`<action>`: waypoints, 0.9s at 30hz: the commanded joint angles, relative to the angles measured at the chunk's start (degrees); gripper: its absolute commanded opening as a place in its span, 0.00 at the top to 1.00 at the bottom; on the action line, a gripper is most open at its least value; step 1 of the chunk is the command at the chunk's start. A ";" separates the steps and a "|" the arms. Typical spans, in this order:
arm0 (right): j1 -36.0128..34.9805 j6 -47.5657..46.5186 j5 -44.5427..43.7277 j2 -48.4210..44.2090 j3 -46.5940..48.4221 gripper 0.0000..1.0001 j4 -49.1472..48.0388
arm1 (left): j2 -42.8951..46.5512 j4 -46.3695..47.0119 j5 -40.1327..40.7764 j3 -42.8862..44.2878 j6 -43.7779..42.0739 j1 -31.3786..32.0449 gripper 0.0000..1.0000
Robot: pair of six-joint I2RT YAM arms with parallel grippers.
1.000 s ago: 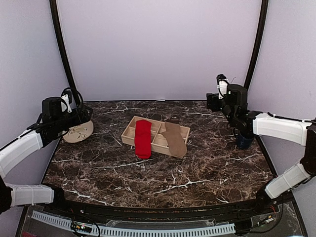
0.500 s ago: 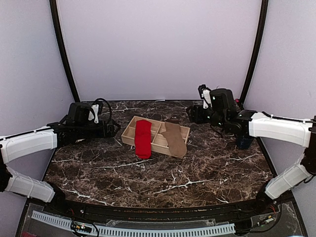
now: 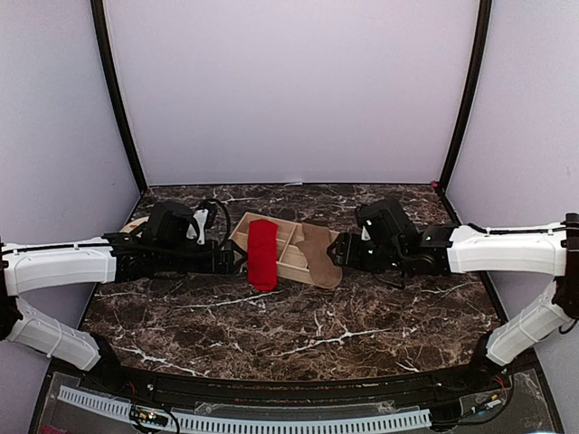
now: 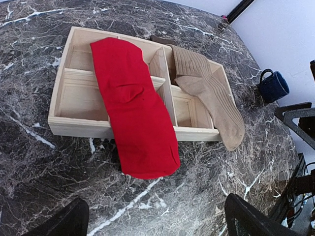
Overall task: Roll the socks
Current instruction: Pick up the sock from the storage box.
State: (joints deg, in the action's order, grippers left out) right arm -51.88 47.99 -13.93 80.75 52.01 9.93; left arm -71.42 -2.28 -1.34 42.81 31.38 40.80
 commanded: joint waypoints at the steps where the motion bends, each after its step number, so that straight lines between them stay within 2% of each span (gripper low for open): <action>1: -0.42 7.25 1.52 1.64 -1.21 0.29 -1.32 | 0.14 -1.34 1.10 -0.36 1.99 1.41 0.01; 27: 5.31 9.56 12.88 12.69 -4.91 0.29 -14.46 | -0.71 -2.16 0.73 0.41 2.43 3.42 0.02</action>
State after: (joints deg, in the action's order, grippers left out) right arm -47.20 57.56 -3.42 91.81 47.37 -0.84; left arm -71.85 -3.53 -0.99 42.81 33.71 43.99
